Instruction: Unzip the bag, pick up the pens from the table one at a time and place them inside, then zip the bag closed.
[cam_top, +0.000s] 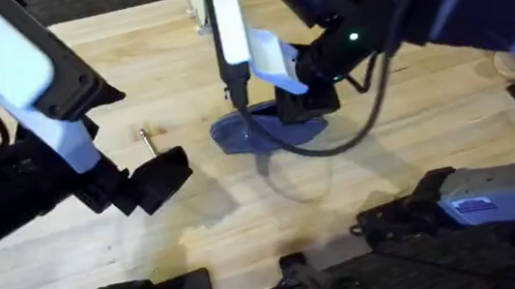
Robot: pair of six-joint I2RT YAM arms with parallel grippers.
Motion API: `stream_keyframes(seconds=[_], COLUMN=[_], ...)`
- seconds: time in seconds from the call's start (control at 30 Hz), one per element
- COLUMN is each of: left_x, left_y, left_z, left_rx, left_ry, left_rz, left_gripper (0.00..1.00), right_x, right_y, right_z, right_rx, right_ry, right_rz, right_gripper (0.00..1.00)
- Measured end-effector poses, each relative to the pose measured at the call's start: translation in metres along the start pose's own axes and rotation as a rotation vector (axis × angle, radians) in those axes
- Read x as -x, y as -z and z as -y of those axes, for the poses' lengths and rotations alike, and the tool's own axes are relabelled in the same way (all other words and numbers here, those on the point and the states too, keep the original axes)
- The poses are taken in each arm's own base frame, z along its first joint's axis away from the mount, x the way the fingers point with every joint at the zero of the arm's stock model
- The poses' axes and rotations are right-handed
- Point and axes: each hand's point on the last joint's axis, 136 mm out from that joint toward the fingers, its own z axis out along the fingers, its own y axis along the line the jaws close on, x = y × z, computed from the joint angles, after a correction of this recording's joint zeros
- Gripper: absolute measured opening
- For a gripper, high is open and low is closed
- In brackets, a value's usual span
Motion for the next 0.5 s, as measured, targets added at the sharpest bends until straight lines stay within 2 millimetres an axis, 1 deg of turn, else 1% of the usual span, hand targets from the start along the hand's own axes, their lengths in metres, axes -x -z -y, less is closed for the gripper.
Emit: stream_keyframes(seconds=[0.37, 0.5], left_x=[0.0, 0.0], left_y=[0.0, 0.0], left_z=[0.0, 0.0], left_rx=[0.0, 0.0], left_ry=[0.0, 0.0], left_rz=[0.0, 0.0], left_gripper=[0.993, 0.992], right_x=[0.003, 0.001], right_y=[-0.045, -0.057], right_z=[0.021, 0.023], right_rx=[0.019, 0.034], right_ry=[-0.005, -0.009], right_rz=[-0.016, -0.028], right_gripper=[0.033, 0.033])
